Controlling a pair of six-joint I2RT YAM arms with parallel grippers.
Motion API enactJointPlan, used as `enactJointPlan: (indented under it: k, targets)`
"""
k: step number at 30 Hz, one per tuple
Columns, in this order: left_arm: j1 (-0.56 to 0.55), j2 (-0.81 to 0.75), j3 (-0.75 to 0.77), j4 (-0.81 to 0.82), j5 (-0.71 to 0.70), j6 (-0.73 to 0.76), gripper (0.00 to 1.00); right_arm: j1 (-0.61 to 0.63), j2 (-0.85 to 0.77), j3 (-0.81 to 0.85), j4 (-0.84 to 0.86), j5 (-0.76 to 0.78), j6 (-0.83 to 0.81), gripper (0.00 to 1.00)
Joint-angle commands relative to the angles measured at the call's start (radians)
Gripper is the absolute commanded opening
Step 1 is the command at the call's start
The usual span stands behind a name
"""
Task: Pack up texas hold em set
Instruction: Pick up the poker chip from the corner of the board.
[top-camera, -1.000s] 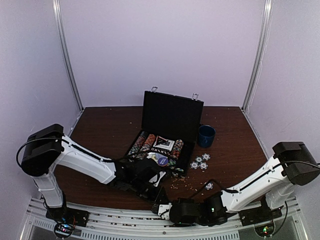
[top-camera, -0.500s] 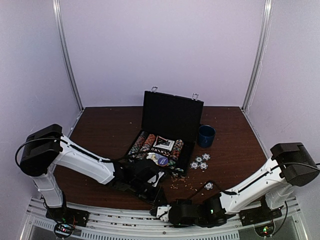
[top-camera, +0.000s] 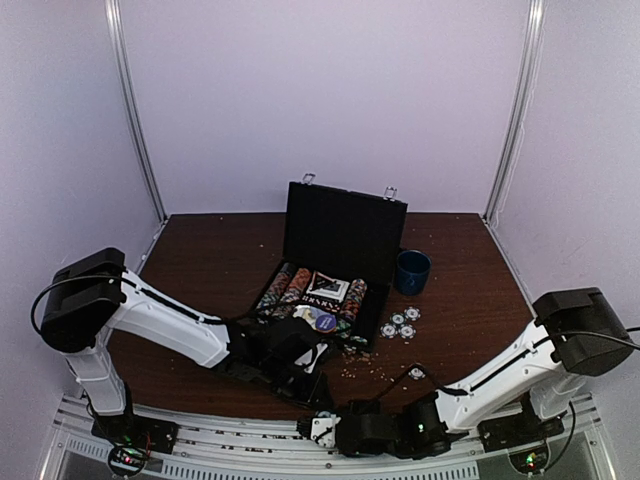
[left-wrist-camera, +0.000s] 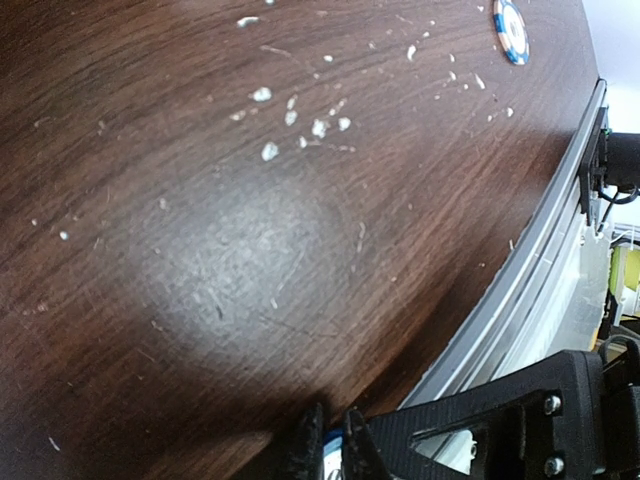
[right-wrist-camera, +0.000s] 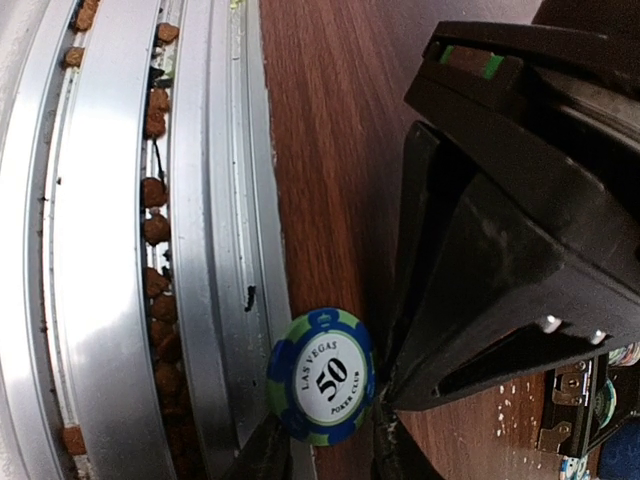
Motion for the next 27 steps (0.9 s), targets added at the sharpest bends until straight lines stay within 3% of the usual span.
enactJointPlan:
  k: [1, 19, 27]
  targets:
    - [0.0, 0.043, -0.005, -0.091, 0.008, -0.003, 0.1, 0.017, 0.044, -0.007, -0.009, -0.001, -0.014, 0.26]
    - [0.001, 0.035, -0.021, -0.082, 0.018, -0.007, 0.09, 0.018, 0.15, 0.079, 0.013, -0.017, -0.071, 0.24]
    - [0.001, 0.03, -0.025, -0.081, 0.02, -0.005, 0.08, 0.02, 0.199, 0.119, 0.008, -0.011, -0.082, 0.08]
